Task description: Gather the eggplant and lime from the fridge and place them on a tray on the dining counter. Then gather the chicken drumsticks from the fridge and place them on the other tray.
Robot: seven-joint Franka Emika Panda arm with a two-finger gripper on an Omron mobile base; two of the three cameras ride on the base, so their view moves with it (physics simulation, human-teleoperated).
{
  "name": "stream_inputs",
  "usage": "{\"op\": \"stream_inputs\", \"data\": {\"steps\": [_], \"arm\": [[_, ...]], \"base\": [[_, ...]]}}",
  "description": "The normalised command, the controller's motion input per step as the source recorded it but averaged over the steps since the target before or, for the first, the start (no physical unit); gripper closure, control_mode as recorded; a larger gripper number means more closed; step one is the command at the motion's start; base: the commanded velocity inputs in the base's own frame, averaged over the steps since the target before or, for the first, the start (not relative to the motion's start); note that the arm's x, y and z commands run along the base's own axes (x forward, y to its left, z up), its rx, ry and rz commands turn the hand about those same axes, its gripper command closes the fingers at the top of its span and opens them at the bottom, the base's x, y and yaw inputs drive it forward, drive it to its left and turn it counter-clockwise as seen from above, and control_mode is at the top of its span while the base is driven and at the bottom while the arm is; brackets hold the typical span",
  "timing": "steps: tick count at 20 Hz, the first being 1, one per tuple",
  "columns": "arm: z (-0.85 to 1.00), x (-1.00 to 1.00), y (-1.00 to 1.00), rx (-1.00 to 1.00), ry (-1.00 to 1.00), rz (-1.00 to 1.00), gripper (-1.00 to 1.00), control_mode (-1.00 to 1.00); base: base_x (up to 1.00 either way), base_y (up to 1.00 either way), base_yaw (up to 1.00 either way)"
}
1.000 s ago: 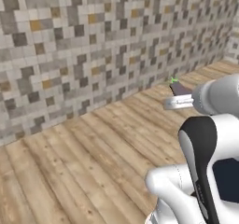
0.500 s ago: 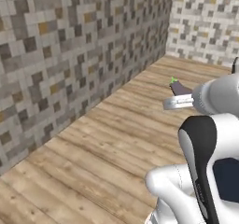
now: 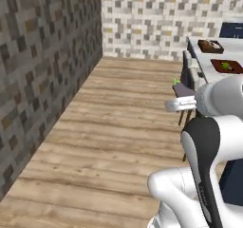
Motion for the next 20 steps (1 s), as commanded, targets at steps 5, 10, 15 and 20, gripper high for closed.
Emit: {"op": "stream_inputs", "data": {"steps": [5, 10, 15, 20], "arm": [[0.0, 0.0, 0.0, 0.0, 0.0, 0.0, 1.0, 1.0], [0.0, 0.0, 0.0, 0.0, 0.0, 0.0, 1.0, 1.0], [0.0, 0.0, 0.0, 0.0, 0.0, 0.0, 1.0, 1.0], [0.0, 0.0, 0.0, 0.0, 0.0, 0.0, 1.0, 1.0]], "base": [[0.56, 0.58, -0.65], [0.96, 0.6, -0.51], [1.0, 0.59, -0.32], [1.0, 0.49, -0.36]]}}
